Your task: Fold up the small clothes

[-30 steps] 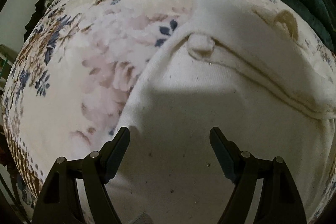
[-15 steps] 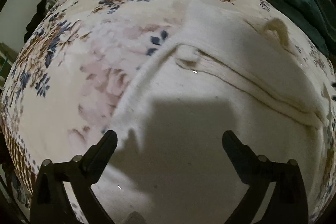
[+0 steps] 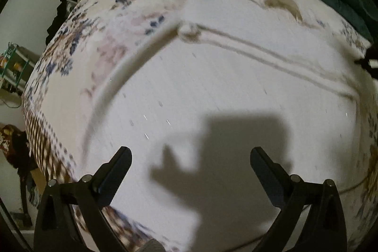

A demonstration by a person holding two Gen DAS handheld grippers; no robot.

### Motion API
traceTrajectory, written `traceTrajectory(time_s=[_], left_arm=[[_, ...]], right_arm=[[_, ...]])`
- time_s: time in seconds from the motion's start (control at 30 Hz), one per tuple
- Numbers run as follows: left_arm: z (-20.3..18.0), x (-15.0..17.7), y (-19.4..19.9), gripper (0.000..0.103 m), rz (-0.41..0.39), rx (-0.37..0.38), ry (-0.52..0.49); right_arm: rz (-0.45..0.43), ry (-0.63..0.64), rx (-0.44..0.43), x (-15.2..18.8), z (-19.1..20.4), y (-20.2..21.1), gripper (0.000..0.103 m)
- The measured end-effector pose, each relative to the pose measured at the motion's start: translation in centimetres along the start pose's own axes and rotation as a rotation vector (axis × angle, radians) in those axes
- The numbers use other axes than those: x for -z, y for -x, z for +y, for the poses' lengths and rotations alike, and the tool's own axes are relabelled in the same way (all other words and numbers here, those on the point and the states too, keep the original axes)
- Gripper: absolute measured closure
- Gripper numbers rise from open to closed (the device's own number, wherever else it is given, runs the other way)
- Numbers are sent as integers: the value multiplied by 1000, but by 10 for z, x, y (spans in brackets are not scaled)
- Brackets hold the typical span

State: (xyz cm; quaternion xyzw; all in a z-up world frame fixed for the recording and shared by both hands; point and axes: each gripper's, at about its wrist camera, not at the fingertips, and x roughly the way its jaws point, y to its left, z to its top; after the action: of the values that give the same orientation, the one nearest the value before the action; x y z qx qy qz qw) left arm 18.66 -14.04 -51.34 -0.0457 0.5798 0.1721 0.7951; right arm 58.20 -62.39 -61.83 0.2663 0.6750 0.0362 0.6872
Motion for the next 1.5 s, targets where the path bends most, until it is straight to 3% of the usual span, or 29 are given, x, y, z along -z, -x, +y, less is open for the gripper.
traceTrajectory(time_s=[0.1, 0.23, 0.27, 0.43, 0.53, 0.57, 0.63, 0.67, 0.7, 0.83, 0.9, 0.93, 1.17, 1.37, 1.5], left_arm=[[-27, 18, 3, 1, 45, 18, -38], [-73, 50, 16, 1, 95, 81, -157], [-87, 61, 20, 1, 114, 109, -192], [-154, 116, 23, 1, 209, 218, -329], [-189, 138, 9, 2, 232, 212, -387], [-199, 142, 2, 7, 234, 199, -405], [-209, 145, -7, 55, 220, 172, -428], [-210, 144, -6, 67, 202, 163, -432], [-206, 140, -3, 92, 178, 167, -420], [-181, 126, 16, 96, 137, 213, -367], [-168, 119, 28, 97, 117, 228, -352], [-161, 115, 36, 97, 109, 244, -338], [-93, 84, 90, 97, 60, 364, -163], [5, 46, 103, 97, 38, 467, 34], [75, 30, 81, 97, 56, 517, 147]], right_arm=[[89, 62, 12, -9, 7, -15, 95], [177, 110, -22, -3, -4, 7, 59], [185, 129, -27, 3, -9, 17, 55], [257, 102, -74, 18, -55, 48, 55], [267, 87, -96, 17, -70, 45, 55], [273, 72, -117, 16, -73, 40, 55], [283, 20, -196, 13, -74, 27, 55], [284, 11, -234, 10, -71, 19, 55], [285, 5, -263, 6, -64, 11, 55], [308, -46, -350, -1, -43, -23, 55], [293, -35, -328, 2, -34, -27, 60], [289, -6, -301, 5, -23, -27, 98], [177, 131, -203, 12, 66, 36, 96], [138, 287, -139, 32, 207, 72, 97], [118, 383, -39, 61, 320, 44, 97]])
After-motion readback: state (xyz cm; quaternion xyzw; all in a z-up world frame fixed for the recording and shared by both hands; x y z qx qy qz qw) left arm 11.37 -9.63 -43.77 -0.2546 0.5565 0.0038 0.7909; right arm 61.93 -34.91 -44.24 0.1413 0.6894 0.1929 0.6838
